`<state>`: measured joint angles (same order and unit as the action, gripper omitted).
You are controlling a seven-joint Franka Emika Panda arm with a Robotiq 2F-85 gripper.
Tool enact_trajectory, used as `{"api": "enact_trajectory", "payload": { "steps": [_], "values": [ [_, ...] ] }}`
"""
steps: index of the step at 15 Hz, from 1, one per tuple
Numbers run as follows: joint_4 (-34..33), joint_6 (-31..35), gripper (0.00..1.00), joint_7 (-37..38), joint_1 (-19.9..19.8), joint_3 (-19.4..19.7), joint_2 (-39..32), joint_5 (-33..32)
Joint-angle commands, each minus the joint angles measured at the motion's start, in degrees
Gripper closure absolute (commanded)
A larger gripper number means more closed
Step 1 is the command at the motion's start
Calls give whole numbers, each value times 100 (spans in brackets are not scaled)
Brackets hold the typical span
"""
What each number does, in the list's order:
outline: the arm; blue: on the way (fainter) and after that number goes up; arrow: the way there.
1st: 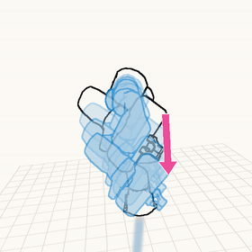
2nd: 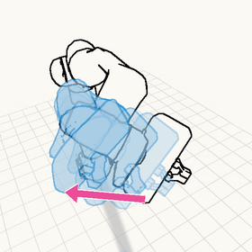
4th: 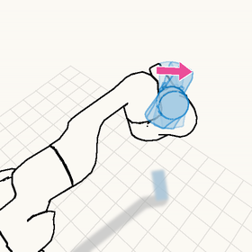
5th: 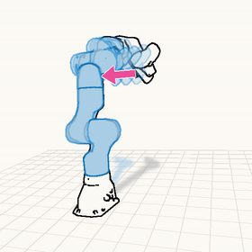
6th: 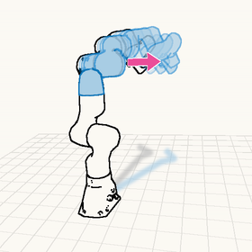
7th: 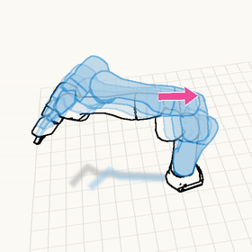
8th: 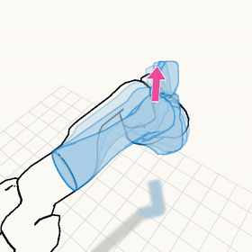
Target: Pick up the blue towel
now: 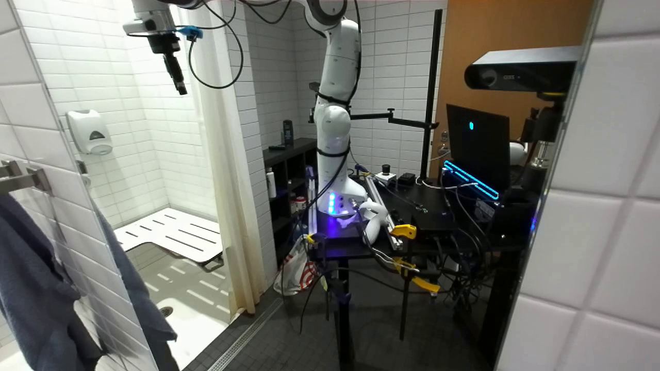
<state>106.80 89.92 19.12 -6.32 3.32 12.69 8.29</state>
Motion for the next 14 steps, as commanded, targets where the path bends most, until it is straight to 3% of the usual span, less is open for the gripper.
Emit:
{"api": "enact_trajectory", "payload": {
  "steps": [1, 10, 14],
  "values": [
    [-282, -303, 0, -171, 35, 69, -247, 198],
    [337, -21, 0, -559, 25, 113, -274, 110],
    [180, -133, 0, -434, 16, 113, -362, 89]
  ]
}}
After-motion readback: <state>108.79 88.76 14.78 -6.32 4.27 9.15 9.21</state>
